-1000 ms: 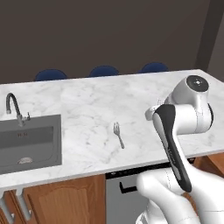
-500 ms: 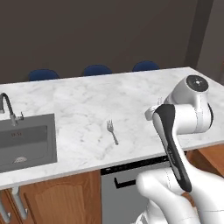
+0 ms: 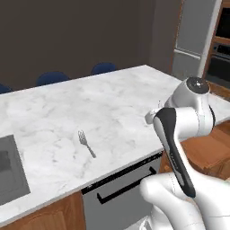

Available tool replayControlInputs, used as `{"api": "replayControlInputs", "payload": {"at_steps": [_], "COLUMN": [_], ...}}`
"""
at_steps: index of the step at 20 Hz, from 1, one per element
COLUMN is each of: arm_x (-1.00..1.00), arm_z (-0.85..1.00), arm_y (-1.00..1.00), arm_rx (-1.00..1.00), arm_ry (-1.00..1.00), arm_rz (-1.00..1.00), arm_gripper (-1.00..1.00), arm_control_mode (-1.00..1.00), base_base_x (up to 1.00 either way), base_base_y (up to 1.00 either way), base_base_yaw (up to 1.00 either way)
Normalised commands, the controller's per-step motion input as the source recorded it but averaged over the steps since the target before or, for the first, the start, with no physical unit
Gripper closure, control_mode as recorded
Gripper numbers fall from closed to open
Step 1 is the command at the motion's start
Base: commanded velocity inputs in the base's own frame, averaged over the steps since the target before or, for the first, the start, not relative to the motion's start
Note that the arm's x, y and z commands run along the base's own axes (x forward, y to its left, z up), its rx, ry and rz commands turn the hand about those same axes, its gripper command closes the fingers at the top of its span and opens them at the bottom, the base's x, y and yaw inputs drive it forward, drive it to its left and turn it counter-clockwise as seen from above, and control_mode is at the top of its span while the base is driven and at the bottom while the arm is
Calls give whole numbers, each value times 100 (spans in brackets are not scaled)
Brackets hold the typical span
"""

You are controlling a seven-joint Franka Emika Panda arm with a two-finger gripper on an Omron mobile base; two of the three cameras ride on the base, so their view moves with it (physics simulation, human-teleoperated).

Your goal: Organize the utensils by type. Pick up the wooden spoons from the counter and place them in the open cabinet. Then pick up the metallic utensils from the counter and place them in the open drawer.

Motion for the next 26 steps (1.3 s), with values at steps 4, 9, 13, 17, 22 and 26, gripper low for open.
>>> {"api": "replayControlInputs", "payload": {"at_steps": [4, 9, 13, 17, 22, 26], "arm_x": [0, 0, 0, 0, 0, 0], "arm_z": [0, 0, 0, 0, 0, 0], "arm_y": [0, 0, 0, 0, 0, 0], "arm_rx": [0, 0, 0, 0, 0, 0], "arm_ry": [0, 0, 0, 0, 0, 0], "arm_rz": [0, 0, 0, 0, 0, 0], "arm_gripper": [100, 100, 100, 100, 100, 100], "arm_control_mode": [100, 100, 100, 100, 100, 100], "base_base_x": [-41, -36, -10, 8, 13, 3], "base_base_y": [0, 0, 1, 17, 18, 24], "base_base_yaw": [-66, -63, -51, -36, -28, -26]}}
